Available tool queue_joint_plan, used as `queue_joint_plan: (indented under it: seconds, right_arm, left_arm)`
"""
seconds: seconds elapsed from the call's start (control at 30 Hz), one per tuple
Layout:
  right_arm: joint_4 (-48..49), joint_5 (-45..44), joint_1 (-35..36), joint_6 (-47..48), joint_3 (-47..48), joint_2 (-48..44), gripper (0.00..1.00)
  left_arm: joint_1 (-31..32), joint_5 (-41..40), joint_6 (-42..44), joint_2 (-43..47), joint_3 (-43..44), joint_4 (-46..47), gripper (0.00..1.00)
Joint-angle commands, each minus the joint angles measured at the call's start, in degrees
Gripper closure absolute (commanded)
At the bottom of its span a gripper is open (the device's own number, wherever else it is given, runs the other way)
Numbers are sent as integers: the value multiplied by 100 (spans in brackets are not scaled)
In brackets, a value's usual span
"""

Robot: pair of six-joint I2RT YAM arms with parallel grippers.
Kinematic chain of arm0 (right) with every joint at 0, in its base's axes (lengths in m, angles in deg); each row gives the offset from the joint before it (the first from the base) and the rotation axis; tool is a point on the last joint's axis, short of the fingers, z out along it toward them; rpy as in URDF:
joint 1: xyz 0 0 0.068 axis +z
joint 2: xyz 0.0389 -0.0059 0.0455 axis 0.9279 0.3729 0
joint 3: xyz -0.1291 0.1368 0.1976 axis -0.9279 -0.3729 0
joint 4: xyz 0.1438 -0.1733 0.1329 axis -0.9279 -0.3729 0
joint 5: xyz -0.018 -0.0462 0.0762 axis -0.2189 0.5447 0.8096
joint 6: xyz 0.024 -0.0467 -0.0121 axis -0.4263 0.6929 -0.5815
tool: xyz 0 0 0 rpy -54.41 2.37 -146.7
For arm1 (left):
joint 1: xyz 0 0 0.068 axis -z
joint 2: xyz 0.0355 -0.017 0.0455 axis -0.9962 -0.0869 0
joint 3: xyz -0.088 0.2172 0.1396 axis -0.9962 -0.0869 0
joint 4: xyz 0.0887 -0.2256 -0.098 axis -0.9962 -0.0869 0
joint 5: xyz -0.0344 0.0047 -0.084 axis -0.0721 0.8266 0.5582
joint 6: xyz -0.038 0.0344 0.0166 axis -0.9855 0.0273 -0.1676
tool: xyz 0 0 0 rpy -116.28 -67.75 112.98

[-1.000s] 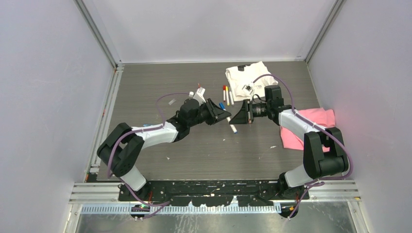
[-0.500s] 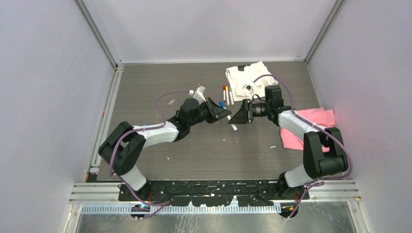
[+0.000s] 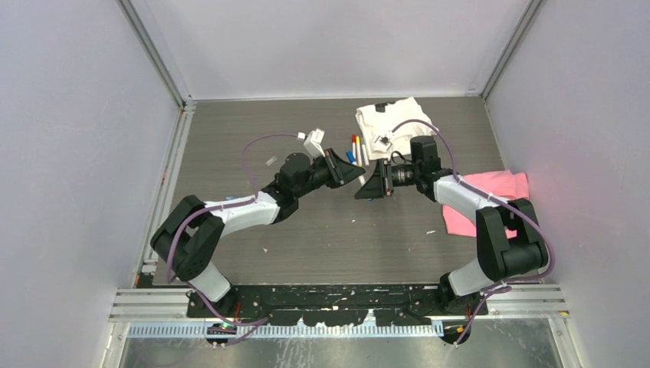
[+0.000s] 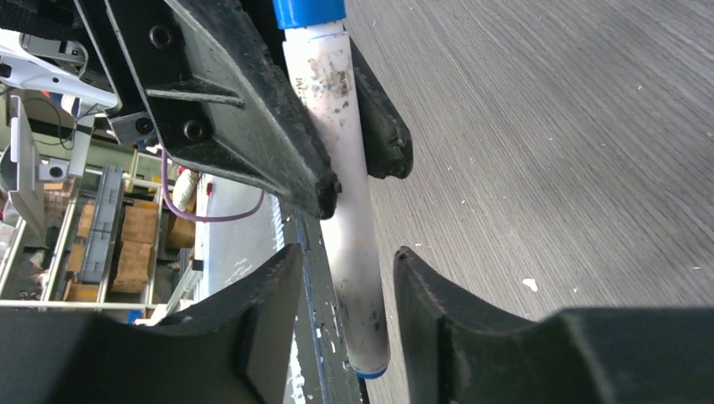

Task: Insert the pens into the pen caps
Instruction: Press the pen cap onto the pen.

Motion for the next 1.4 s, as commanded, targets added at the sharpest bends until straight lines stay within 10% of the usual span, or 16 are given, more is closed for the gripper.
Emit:
queue_joint_plan:
  seconds: [0.0,0.17,0.67,0.87,1.03,1.37]
  right_arm:
    - [467,-25,73,-198,-12,2,62]
    - [1039,74,72,-550,-116,-57,98]
    - [1235,399,66,-455,-107,-228,99]
    - [2059,750,73,-1397,99,-227,99]
    - [7174,1075,75,-5190,-43,142,99]
    - [6423,1428,53,-5374,1218,-254,99]
  left_arm:
    - [42,96,287,203,194,532,99]
    - [69,107,294,224,134,618,99]
    - [65,66,1166,2279,-512,-936,43]
    - [44,-1077,2050,3674,-508,-2186,1]
    - [-189,-1043,1838,3876,-107,-2519,0]
    - [-254,-131,968,3314,664,-1305,8]
